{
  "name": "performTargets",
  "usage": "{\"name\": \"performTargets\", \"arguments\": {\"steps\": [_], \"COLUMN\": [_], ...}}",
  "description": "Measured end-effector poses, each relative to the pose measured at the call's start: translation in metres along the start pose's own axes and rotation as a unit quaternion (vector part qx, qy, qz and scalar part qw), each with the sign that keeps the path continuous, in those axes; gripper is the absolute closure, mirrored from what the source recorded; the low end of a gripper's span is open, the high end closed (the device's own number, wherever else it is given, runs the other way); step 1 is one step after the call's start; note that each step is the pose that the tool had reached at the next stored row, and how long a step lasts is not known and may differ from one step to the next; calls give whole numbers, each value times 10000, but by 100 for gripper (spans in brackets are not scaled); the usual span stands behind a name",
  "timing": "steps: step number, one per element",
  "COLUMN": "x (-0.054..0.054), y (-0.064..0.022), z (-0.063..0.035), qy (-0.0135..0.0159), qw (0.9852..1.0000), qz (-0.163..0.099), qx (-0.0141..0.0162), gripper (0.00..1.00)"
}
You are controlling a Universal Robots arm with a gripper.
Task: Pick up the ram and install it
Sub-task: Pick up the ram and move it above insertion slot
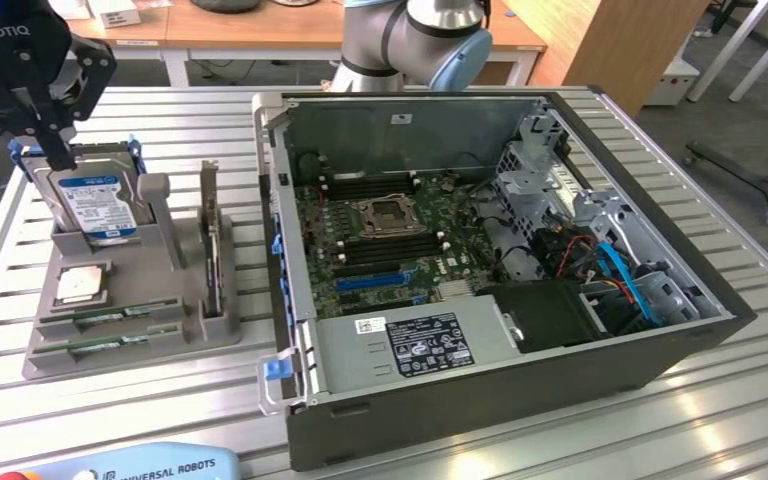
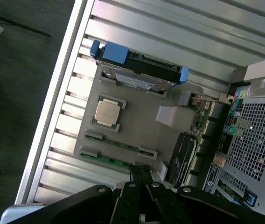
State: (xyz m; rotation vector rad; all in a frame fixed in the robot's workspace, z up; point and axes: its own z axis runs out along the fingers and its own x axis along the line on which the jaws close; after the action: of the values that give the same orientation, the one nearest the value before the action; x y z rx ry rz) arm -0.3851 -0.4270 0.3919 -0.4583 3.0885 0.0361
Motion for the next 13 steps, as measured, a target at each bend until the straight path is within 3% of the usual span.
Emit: {"name": "performTargets", "arguments": {"steps": [13], "x": [0], "y": [0], "z": [0], "qy": [13], "qw": [9981], "qz": [-611], "qx": [-10], "gripper": [90]}}
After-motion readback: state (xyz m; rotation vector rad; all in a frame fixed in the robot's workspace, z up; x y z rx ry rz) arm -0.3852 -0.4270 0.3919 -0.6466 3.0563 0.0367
